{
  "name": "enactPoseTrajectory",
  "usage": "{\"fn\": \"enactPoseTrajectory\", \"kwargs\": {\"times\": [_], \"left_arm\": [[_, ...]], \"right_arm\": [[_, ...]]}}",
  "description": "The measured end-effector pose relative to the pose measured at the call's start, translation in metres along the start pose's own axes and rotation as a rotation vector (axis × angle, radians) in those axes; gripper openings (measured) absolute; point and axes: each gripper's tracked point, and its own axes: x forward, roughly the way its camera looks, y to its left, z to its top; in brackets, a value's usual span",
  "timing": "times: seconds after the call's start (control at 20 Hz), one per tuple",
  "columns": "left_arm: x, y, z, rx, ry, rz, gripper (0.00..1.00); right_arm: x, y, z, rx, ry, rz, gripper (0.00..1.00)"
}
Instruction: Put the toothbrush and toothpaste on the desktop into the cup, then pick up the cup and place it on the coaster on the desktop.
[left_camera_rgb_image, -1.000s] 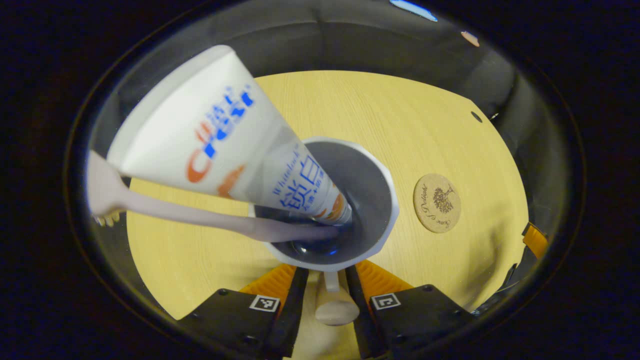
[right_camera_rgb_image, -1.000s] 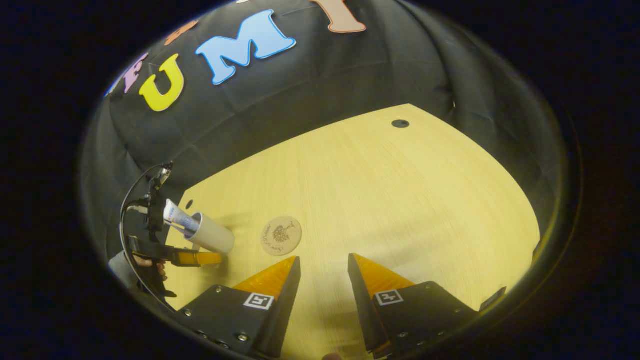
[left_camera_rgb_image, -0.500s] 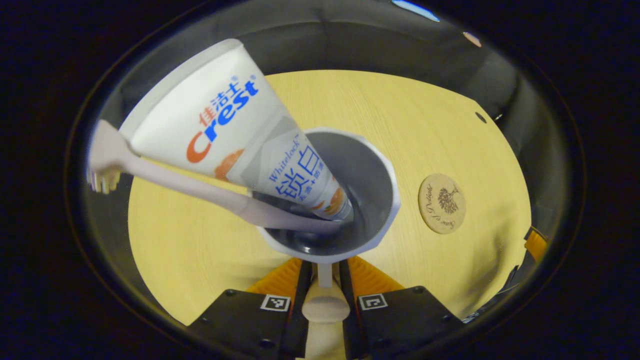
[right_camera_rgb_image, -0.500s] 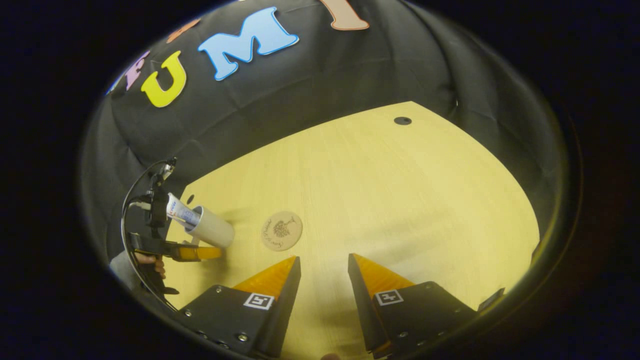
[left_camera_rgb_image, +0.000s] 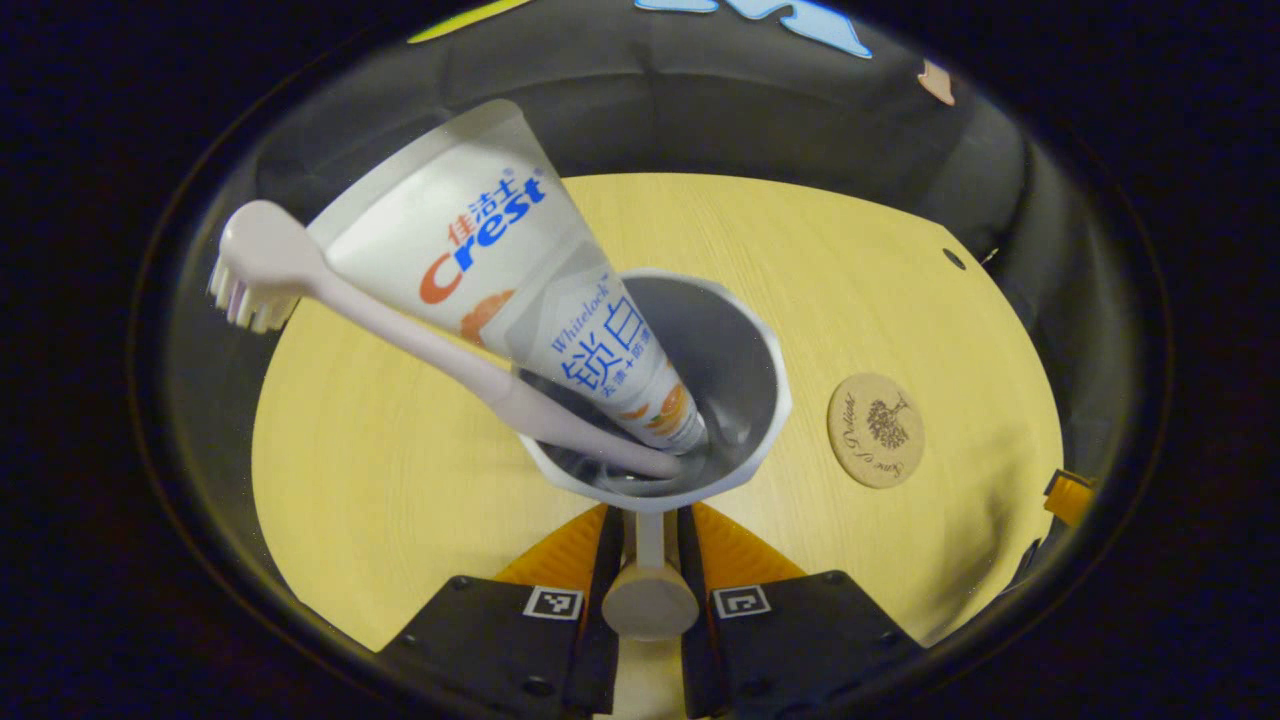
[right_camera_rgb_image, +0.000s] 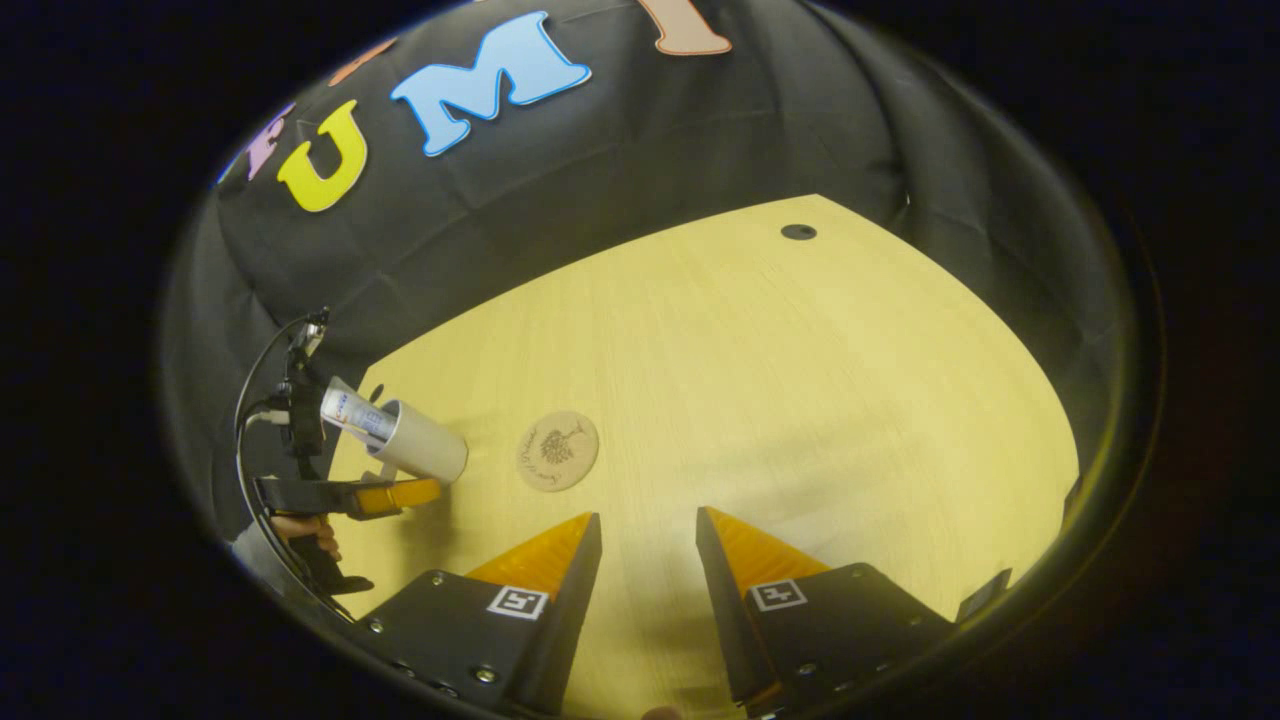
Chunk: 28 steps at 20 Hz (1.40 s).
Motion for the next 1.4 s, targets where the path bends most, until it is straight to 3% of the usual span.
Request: {"fn": "enactPoseTrajectory", "kwargs": {"times": [0.05, 0.15, 0.35, 0.8, 1.4], "left_arm": [[-0.001, -0.005, 0.001, 0.005, -0.007, -0.009, 0.33], [-0.003, -0.012, 0.004, 0.012, -0.012, -0.028, 0.33], [-0.007, -0.035, 0.012, 0.061, -0.029, -0.056, 0.33], [-0.002, -0.125, 0.013, 0.169, -0.018, -0.200, 0.33], [0.021, -0.158, 0.009, 0.254, 0.047, -0.189, 0.33]], "right_arm": [[0.000, 0.000, 0.000, -0.001, 0.001, -0.001, 0.53], [-0.001, 0.001, 0.001, 0.000, 0.000, 0.000, 0.58], [-0.003, 0.003, 0.002, 0.004, -0.008, 0.001, 0.58], [-0.012, -0.011, 0.000, 0.011, -0.014, -0.022, 0.58], [-0.016, -0.034, 0.001, 0.067, -0.020, -0.037, 0.58]]}}
